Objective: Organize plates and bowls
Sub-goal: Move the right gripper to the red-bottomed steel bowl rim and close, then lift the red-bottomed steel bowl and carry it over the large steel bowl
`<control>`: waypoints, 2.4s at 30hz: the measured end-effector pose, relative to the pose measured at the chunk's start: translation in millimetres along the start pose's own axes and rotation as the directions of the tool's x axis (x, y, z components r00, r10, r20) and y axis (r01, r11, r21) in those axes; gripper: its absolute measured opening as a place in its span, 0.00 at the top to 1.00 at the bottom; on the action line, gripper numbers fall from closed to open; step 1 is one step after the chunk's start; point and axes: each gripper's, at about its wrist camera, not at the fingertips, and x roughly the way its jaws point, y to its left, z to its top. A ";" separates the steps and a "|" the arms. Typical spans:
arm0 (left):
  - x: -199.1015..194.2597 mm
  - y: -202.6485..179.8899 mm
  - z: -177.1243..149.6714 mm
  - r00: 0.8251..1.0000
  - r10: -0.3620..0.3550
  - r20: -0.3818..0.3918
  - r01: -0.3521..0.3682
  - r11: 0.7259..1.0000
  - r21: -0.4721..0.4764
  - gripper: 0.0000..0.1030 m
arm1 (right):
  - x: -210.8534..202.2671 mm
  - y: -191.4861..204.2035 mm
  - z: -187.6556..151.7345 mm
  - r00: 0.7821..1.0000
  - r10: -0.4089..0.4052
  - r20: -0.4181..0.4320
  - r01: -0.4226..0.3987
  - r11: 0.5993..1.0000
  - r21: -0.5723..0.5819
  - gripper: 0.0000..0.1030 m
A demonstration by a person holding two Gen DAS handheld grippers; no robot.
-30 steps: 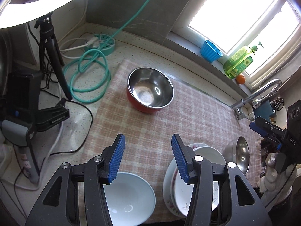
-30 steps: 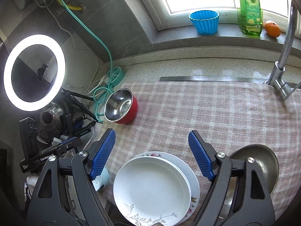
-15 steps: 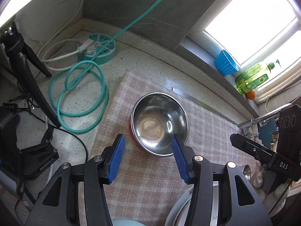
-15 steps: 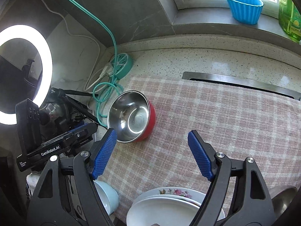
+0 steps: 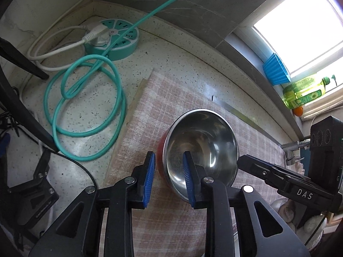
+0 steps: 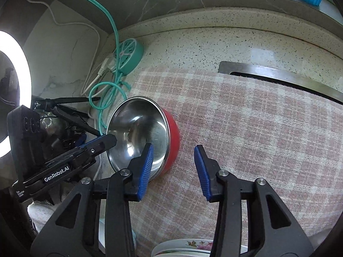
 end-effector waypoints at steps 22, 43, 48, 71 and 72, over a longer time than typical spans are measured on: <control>-6.2 -9.4 -4.2 1.000 -0.002 0.005 0.002 0.999 0.035 0.91 | -6.7 7.4 -8.8 1.000 -0.011 0.001 0.011 1.000 -0.008 0.91; -40.5 -96.2 -44.8 0.991 -0.137 -0.003 0.135 0.968 0.211 0.91 | -127.0 -30.5 -73.7 0.990 -0.022 0.137 0.017 0.999 0.038 0.91; -40.2 -126.6 -59.1 0.986 -0.165 -0.028 0.166 0.950 0.265 0.91 | -156.6 -51.3 -92.2 0.985 -0.046 0.169 0.036 0.997 0.065 0.90; 3.0 -262.2 -140.2 0.950 -0.204 -0.238 0.297 0.827 0.476 0.91 | -242.8 -178.7 -202.2 0.961 -0.166 0.221 0.092 0.947 0.308 0.90; 5.6 -265.1 -143.1 0.948 -0.200 -0.246 0.299 0.824 0.482 0.91 | -241.9 -182.9 -206.0 0.961 -0.169 0.217 0.095 0.944 0.317 0.90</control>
